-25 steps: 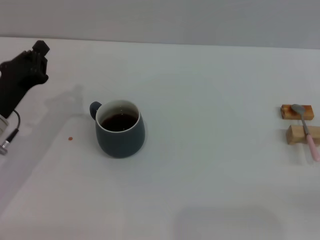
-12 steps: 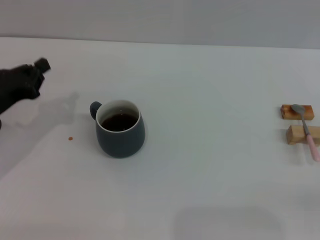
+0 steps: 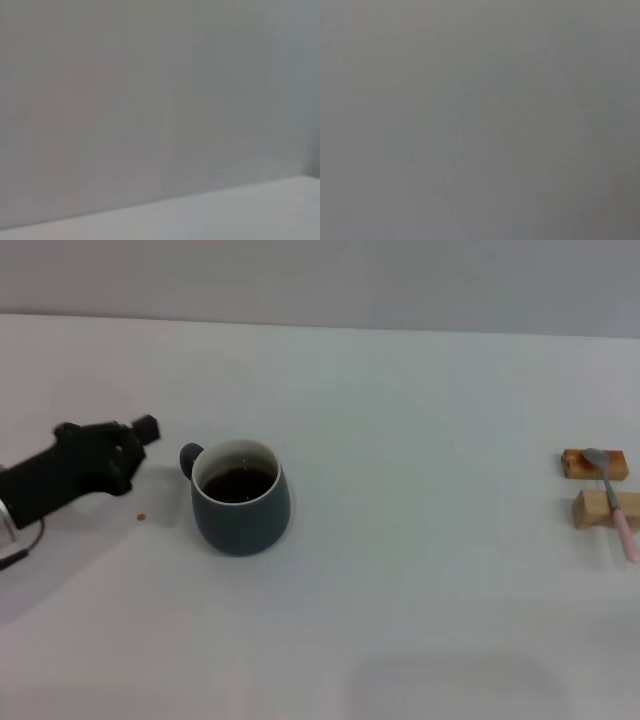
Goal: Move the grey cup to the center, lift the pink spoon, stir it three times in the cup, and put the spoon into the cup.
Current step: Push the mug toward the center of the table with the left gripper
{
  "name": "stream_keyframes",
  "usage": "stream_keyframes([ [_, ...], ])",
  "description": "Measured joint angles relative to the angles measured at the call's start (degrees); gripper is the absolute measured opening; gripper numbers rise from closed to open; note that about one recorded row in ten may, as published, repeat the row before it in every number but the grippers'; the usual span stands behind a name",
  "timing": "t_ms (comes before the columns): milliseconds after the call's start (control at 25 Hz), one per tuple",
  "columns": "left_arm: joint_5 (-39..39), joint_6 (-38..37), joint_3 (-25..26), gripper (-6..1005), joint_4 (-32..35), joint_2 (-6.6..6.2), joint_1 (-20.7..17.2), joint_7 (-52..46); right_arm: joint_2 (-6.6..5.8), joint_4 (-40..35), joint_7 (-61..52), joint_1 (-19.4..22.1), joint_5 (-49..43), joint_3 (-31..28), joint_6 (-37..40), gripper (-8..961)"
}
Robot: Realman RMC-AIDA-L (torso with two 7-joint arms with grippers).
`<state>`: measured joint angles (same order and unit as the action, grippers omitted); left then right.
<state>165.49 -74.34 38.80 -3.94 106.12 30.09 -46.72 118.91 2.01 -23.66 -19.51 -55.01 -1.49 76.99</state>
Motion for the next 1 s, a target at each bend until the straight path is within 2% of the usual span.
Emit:
stream_keyframes([
  [120, 0.00, -0.01, -0.40, 17, 0.42, 0.29, 0.28, 0.00, -0.04, -0.06, 0.00, 0.00, -0.01, 0.09, -0.13, 480],
  [160, 0.01, 0.01, -0.89, 18, 1.27, 0.88, 0.80, 0.00, -0.04, -0.07, 0.00, 0.00, -0.03, 0.17, -0.13, 480],
  [200, 0.02, 0.24, -1.05, 18, 3.38, 2.29, 1.69, 0.01, -0.05, -0.08, 0.00, 0.02, -0.08, 0.22, -0.13, 480],
  [240, 0.02, 0.24, -1.05, 19, 3.38, 2.29, 1.69, 0.01, -0.05, -0.08, 0.00, 0.06, -0.12, 0.24, -0.14, 480],
  [320, 0.02, 0.34, -1.09, 20, 5.61, 3.43, 2.47, 0.05, -0.06, -0.08, 0.00, 0.21, -0.16, 0.25, -0.14, 480],
  [360, 0.02, 0.34, -1.09, 20, 5.61, 3.43, 2.47, 0.05, -0.07, -0.08, 0.01, 0.27, -0.18, 0.26, -0.14, 480],
  [400, 0.02, 0.39, -1.43, 21, 7.46, 4.37, 3.19, 0.07, -0.08, -0.08, 0.00, 0.34, -0.20, 0.27, -0.14, 480],
  [480, 0.02, 0.47, -2.24, 22, 8.68, 5.08, 3.67, 0.07, -0.08, -0.08, 0.00, 0.41, -0.24, 0.30, -0.14, 481],
  [1000, 0.01, 0.65, -3.28, 29, 9.28, 5.96, 3.20, 0.82, -0.08, -0.07, 0.00, 0.13, -0.50, 0.53, -0.12, 481],
])
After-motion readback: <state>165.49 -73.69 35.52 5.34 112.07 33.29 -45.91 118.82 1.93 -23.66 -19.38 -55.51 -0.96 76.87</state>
